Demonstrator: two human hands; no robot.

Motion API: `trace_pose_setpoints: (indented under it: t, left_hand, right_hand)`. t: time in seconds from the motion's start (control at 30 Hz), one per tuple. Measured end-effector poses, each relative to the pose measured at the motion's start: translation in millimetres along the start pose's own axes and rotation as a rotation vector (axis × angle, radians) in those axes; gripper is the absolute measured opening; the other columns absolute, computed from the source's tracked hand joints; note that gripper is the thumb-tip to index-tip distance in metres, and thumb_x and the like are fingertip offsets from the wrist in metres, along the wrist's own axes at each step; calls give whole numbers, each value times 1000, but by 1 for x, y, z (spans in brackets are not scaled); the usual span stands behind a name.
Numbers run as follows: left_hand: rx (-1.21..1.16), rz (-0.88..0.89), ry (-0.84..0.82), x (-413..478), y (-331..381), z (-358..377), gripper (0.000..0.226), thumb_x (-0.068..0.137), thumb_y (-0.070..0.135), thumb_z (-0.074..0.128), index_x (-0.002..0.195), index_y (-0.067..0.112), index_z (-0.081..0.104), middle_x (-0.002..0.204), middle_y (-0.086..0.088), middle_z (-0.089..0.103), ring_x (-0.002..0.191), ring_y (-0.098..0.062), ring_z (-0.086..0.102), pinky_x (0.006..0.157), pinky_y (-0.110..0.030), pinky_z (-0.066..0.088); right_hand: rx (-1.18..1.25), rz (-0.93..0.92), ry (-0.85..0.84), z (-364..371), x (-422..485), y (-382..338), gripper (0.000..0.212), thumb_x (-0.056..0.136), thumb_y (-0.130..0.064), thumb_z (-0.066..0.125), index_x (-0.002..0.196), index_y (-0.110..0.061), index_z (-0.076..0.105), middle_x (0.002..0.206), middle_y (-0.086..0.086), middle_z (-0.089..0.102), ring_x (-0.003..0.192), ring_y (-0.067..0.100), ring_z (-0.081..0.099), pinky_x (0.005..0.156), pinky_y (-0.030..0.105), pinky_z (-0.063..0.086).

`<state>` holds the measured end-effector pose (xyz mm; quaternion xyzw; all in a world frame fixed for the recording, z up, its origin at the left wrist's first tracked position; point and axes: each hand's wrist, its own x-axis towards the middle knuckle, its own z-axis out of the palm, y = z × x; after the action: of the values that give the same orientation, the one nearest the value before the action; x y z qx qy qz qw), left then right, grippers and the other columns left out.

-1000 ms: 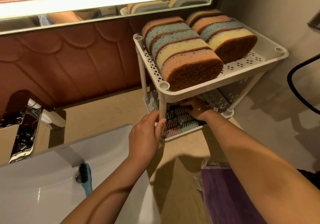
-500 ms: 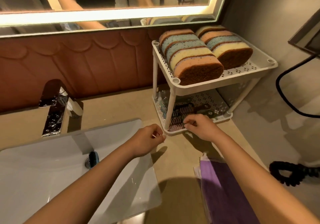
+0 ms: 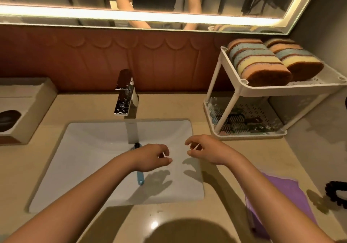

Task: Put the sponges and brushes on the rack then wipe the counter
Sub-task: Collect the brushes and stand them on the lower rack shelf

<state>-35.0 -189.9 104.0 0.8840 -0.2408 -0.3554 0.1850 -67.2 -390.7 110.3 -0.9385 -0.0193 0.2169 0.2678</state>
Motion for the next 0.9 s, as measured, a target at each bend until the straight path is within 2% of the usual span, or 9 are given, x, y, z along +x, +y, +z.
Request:
trace_pose_setpoints:
  t: [0.13,0.33,0.5,0.9]
  left_hand:
    - [-48,-64,57,-41,-42,-1,44,94,43,45,130,18,47,126,-2,56,108,-17,54,91,-29,44]
    - [-93,-187,145,-98,-101,-4,44,95,40,45,132,16,44,129,-6,55,112,-23,55,92,-33,45]
    - [-217,-341,228,-151,-165,2,48,95,46,43,134,18,43,135,-6,51,114,-23,53,91,-32,43]
    - [-473,-650,454,-249,-318,32,43,94,40,47,126,13,49,128,-8,54,109,-24,55,90,-32,43]
  right_hand:
    - [-84,-76,-91,24,7,-49,38,92,-34,55,128,-22,53,121,-1,60,104,16,58,89,29,47]
    - [-169,-156,-180,63,31,-114,37,92,-31,54,128,-22,53,123,1,60,107,19,58,94,34,48]
    - [-211,-258,-235,106,55,-174,34,93,-32,54,124,-20,56,120,2,62,104,18,59,91,30,48]
    - [-424,-417,-378,208,103,-303,34,93,-30,50,125,-18,55,122,5,61,110,24,56,92,36,47]
